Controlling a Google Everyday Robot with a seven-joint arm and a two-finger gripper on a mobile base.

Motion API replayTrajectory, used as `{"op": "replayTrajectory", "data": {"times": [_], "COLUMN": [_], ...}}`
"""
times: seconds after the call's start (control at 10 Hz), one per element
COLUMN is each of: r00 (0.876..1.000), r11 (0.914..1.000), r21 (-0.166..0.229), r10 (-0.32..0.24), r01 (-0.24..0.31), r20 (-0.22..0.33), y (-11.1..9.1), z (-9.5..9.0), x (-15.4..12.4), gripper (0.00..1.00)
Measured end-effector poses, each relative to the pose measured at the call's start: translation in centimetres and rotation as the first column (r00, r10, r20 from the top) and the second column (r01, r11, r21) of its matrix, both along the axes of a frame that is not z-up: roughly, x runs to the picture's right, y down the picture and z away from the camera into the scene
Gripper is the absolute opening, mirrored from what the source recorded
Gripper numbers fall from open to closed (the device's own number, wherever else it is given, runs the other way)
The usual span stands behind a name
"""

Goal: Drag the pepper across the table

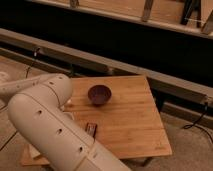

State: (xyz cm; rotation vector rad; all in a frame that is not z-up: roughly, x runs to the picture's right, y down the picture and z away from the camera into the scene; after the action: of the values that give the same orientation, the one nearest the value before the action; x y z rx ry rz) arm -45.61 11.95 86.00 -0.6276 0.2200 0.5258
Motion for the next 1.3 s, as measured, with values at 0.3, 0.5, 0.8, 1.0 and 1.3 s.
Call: {"op": "replayTrajectory", "data": {"times": [0.3,0.5,0.8,1.0,1.3], "r00": [0.982,0.948,0.873,0.816,0.753], "r11": [0.9836,0.9548,0.8976,0.8556,0.8153], "r21": [0.062,0.112,0.175,0.210,0.241], "r10": [0.174,0.289,0.436,0.516,0.579], "r01": [-0.169,-0.275,-0.405,-0.473,-0.526], "r20": [-0.075,-0.131,-0.218,-0.262,-0.314], "y": [-6.1,-9.9,-13.8,-15.8,-16.8], "z": [0.1,0.1,0.0,-0.3,-1.1], "x": [3.2,6.4,12.5,16.8,22.4], "gripper": [0.80,0.80,0.80,0.80,0.80]}}
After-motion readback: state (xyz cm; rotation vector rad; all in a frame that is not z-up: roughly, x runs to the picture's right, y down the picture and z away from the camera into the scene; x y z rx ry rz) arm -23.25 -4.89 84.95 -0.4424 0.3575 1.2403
